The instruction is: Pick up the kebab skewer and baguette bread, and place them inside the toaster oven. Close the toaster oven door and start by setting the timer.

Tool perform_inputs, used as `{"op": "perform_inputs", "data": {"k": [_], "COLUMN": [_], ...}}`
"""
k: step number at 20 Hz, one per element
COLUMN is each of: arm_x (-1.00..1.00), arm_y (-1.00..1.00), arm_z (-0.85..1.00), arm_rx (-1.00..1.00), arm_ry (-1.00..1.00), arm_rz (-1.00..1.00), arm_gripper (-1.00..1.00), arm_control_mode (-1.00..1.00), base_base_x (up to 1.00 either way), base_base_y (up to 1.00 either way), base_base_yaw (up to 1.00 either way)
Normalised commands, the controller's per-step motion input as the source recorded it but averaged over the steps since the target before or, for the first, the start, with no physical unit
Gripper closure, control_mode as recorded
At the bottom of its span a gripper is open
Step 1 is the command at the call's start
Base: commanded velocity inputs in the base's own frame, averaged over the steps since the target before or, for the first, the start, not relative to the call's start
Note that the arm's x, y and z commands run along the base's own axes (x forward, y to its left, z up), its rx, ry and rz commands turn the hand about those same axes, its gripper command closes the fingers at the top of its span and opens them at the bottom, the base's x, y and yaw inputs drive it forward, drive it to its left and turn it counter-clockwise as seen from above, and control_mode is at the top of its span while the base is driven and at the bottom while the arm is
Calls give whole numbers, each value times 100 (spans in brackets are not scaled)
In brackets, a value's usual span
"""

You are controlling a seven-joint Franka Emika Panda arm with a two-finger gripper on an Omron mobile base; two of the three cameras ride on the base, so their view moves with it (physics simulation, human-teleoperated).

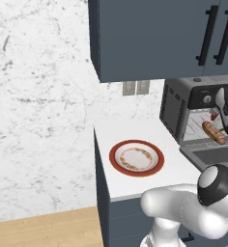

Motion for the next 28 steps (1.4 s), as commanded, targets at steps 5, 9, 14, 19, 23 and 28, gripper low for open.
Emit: {"op": "perform_inputs", "data": {"k": [5, 9, 14, 19, 23, 28], "arm_x": [11, 27, 30, 7, 0, 9], "arm_y": [-40, -26, -23, -39, -26, -5], "arm_z": [-15, -19, -41, -20, -29, -27], "arm_rx": [-1, 0, 0, 0, 0, 0], "arm_ry": [0, -1, -1, 0, 0, 0], "arm_rz": [-17, -9, -4, -1, 0, 0], "arm_gripper": [100, 100, 100, 100, 100, 100], "arm_control_mode": [-100, -100, -100, -100, -100, -100], "base_base_x": [0, 0, 0, 0, 0, 0], "base_base_y": [0, 0, 0, 0, 0, 0], "base_base_yaw": [0, 0, 0, 0, 0, 0]}}
